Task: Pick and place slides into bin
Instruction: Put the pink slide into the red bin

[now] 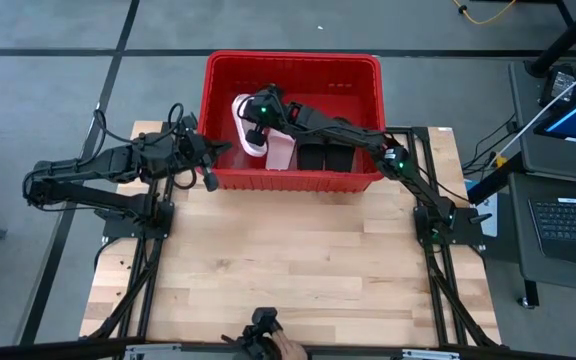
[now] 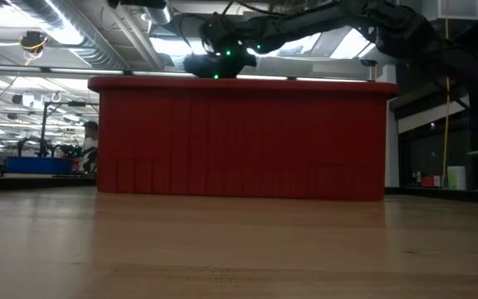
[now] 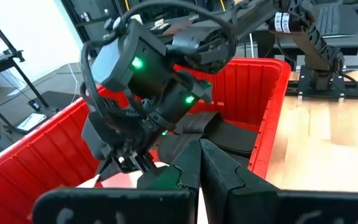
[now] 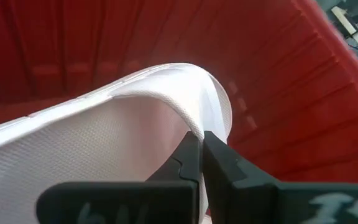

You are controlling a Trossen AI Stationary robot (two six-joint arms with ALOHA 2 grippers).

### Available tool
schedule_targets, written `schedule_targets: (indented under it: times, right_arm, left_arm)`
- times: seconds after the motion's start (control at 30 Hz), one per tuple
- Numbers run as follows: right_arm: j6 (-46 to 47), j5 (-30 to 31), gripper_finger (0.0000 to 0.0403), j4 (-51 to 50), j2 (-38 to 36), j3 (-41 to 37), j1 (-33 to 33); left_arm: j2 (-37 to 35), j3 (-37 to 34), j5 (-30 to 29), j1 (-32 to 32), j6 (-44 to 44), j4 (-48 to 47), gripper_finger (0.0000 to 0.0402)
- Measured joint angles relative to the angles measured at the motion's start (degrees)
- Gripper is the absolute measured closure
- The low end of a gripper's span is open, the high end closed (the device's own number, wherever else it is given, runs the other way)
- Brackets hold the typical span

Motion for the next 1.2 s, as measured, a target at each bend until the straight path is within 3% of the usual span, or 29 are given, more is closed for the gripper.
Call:
schedule_targets:
  times: [1.2]
  right_arm:
    - [3.7,-4.5,0.0395,0.5,6.3,-0.1,-2.7]
  left_arm:
    - [0.0,0.0,0.0,0.0,-1.5,-0.1,0.0399]
